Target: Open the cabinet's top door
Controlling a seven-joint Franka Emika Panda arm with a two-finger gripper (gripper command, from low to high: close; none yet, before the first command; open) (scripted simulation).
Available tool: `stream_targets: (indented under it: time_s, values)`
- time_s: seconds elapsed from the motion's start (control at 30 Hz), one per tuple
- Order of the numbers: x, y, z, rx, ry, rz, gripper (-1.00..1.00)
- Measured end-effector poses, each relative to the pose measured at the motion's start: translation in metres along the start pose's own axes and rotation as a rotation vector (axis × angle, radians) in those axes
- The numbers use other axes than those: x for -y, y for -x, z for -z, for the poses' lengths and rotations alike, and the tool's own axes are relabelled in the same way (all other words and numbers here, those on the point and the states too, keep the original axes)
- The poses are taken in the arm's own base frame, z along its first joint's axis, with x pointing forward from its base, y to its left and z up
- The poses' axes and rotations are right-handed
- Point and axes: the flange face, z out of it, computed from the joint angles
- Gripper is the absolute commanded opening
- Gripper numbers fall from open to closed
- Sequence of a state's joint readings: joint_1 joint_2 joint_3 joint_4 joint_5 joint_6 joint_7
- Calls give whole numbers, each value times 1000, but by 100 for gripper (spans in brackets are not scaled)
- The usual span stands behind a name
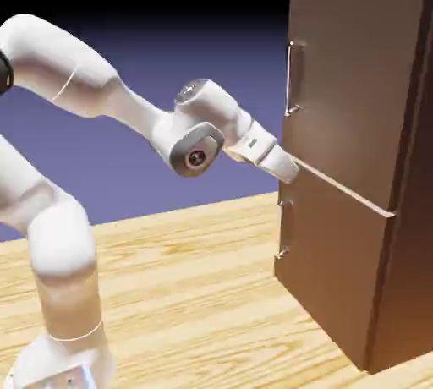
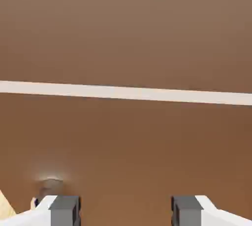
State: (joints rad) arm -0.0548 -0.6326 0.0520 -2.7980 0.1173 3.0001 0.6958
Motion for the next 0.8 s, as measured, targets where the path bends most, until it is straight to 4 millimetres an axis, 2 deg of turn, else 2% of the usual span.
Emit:
stream_targets:
  time_s: [0.17, 0.37, 0.6, 0.8]
  values:
    - [0, -26, 42, -73, -31, -108, 0]
    - [3, -42, 90, -154, -88, -208, 0]
    - [13, -42, 137, -243, -174, -280, 0]
    - [30, -29, 162, -315, -256, -297, 0]
